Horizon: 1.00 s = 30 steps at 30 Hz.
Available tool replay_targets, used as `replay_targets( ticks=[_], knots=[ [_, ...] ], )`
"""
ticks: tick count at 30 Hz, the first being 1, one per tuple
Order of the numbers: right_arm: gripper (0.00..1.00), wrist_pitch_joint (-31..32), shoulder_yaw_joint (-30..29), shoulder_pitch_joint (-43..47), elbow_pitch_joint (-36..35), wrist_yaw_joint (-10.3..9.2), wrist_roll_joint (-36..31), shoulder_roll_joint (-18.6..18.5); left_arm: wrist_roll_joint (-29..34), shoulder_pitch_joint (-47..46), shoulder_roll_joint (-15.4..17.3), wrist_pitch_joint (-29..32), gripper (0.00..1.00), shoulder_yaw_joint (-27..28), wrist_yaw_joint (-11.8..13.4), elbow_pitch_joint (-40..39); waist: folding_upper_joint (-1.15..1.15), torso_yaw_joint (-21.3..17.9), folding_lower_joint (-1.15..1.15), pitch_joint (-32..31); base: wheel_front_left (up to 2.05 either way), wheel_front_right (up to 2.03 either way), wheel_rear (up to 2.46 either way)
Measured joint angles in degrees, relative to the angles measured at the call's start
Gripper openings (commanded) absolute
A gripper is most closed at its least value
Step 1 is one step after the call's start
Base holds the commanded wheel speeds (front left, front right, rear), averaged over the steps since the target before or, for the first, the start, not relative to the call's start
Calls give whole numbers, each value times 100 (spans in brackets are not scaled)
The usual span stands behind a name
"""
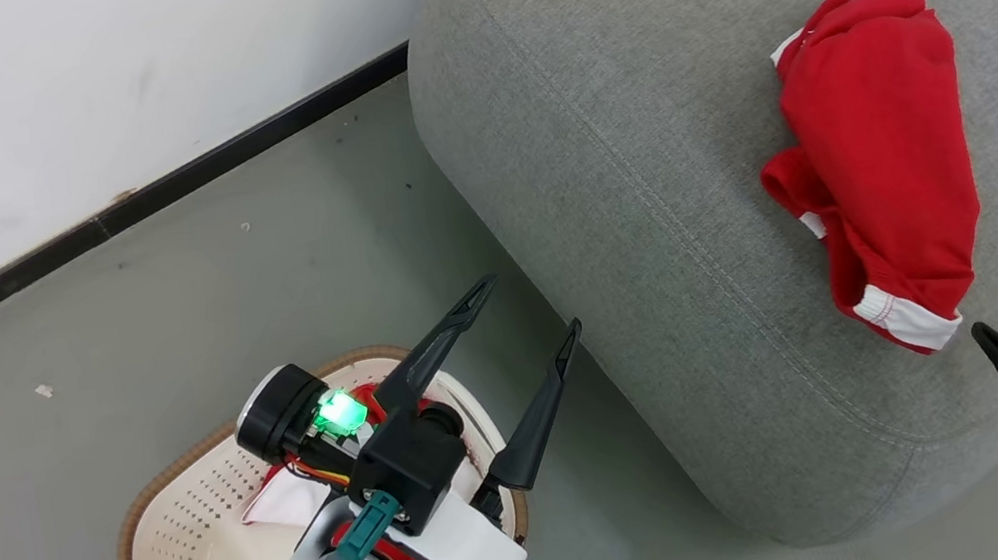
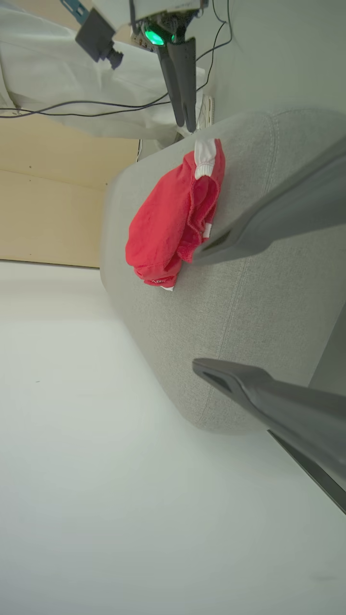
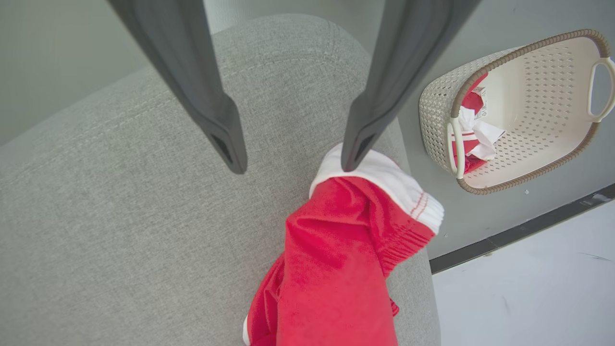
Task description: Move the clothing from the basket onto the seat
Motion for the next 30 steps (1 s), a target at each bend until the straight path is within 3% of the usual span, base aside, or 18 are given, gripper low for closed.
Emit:
replay_targets(
  ticks=[8, 15, 30],
  knots=[
    [100, -124, -129, -35, -728, 0, -182, -376, -98, 27, 11, -144, 100, 191, 105, 93, 0, -173, 0, -157, 0, 0, 0],
    [100, -291, 63, -516, -1020, 0, -627, -378, -210, 172, 78, -270, 100, 485, 318, 221, 0, -131, 0, -340, 0, 0, 0],
    [100, -902, 244, -1518, -1147, 0, -1770, 459, -458, 948, 237, -517, 100, 1544, 1106, 305, 0, 470, 0, -684, 0, 0, 0]
  ],
)
